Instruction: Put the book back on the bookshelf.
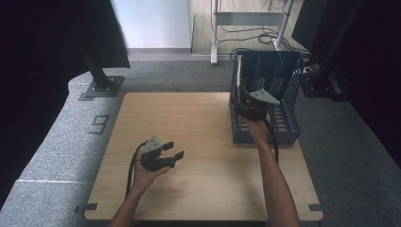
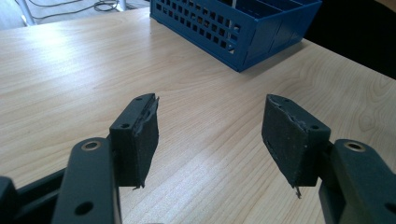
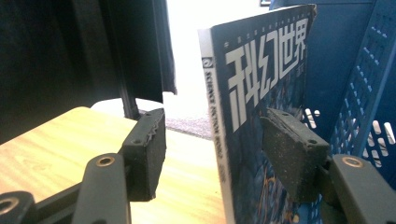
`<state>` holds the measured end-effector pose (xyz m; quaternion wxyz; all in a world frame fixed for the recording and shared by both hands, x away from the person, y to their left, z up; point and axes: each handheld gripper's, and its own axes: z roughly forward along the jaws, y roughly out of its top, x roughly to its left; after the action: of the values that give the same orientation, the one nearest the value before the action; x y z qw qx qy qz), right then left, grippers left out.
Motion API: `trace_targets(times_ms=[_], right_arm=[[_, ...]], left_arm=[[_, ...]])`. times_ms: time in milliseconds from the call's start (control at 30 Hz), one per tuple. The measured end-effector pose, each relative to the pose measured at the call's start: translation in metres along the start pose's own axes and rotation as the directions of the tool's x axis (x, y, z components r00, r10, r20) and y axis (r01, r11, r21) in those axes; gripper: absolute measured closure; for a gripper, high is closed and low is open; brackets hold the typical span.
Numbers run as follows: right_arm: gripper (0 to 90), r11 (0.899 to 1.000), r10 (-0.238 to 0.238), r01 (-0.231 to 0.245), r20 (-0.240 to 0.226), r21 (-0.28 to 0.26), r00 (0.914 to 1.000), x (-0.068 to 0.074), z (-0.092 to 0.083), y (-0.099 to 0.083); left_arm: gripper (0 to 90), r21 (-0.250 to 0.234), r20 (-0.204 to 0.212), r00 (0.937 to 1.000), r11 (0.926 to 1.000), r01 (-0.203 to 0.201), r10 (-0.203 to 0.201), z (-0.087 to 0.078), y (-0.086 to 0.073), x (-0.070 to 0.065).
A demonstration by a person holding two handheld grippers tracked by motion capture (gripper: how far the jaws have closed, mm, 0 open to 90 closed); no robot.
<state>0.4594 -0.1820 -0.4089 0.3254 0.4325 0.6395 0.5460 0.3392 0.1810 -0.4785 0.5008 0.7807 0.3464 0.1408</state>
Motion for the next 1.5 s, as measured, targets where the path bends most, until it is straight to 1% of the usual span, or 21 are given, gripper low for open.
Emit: trace_targets(times_ms=[67,200,267,333,400,500,567,667,800,900,1000,1100,1333,1433,1500], right_arm=[[40.0,1.000,0.002,-0.002,-0.012,-0.015,0.9999,0.001,-0.007,-0.002],[40.1,1.000,0.011,-0.012,-0.039,-0.010,0.9992,0.003,-0.018,-0.007],[40.8,1.000,0.013,-0.014,-0.051,-0.020,0.9986,0.004,-0.025,-0.010],[40.9,1.000,0.019,-0.020,-0.072,-0.009,0.9972,0.004,-0.030,-0.013],[41.3,1.000,0.014,-0.015,-0.076,-0.012,0.9970,0.006,-0.036,-0.016],[41.4,1.000,0.019,-0.019,-0.097,0.002,0.9951,0.007,-0.043,-0.020],[41.6,1.000,0.017,-0.017,-0.108,0.001,0.9941,0.009,-0.047,-0.023],[41.5,1.000,0.012,-0.011,-0.124,0.014,0.9922,0.012,-0.053,-0.027],[41.6,1.000,0.020,-0.018,-0.144,0.018,0.9894,0.015,-0.063,-0.033],[41.6,0.999,0.034,-0.032,-0.160,0.013,0.9865,0.018,-0.073,-0.042],[41.6,0.999,0.038,-0.036,-0.171,0.012,0.9846,0.020,-0.083,-0.050],[41.6,1.000,0.028,-0.024,-0.182,0.020,0.9828,0.024,-0.092,-0.057],[41.5,0.999,0.027,-0.017,-0.203,0.051,0.9788,0.030,-0.108,-0.073],[41.4,0.997,0.027,-0.012,-0.211,0.073,0.9771,0.032,-0.113,-0.082],[41.4,0.996,0.019,0.001,-0.214,0.094,0.9767,0.034,-0.116,-0.091]], left_arm=[[36.4,0.004,0.000,1.0000,1.0000,0.000,0.000,0.001,-0.001,0.000],[36.4,0.018,0.001,1.0000,0.9998,-0.003,0.002,0.004,-0.002,-0.001],[36.3,0.020,0.003,1.0000,0.9998,-0.003,0.003,0.004,-0.003,-0.001],[36.3,0.023,0.003,1.0000,0.9997,-0.004,0.003,0.005,-0.003,-0.002],[36.3,0.023,0.002,1.0000,0.9997,-0.003,0.003,0.005,-0.003,-0.002],[36.3,0.024,0.000,1.0000,0.9997,-0.001,0.001,0.005,-0.004,-0.001],[36.3,0.025,0.001,1.0000,0.9997,0.000,0.000,0.005,-0.004,-0.001],[36.3,0.027,0.001,1.0000,0.9996,0.000,0.000,0.005,-0.004,-0.001],[36.3,0.030,0.002,1.0000,0.9996,-0.002,0.002,0.005,-0.004,-0.002],[36.3,0.029,0.001,1.0000,0.9996,-0.001,0.001,0.005,-0.004,-0.001],[36.2,0.029,0.000,1.0000,0.9996,0.000,0.000,0.005,-0.004,-0.001],[36.3,0.029,0.001,1.0000,0.9996,0.000,0.000,0.005,-0.004,-0.001],[36.2,0.034,0.003,1.0000,0.9994,-0.003,0.003,0.005,-0.004,-0.002],[36.2,0.034,0.003,1.0000,0.9994,-0.001,0.001,0.005,-0.004,-0.002],[36.2,0.033,0.003,1.0000,0.9994,0.000,0.000,0.004,-0.004,-0.002]])
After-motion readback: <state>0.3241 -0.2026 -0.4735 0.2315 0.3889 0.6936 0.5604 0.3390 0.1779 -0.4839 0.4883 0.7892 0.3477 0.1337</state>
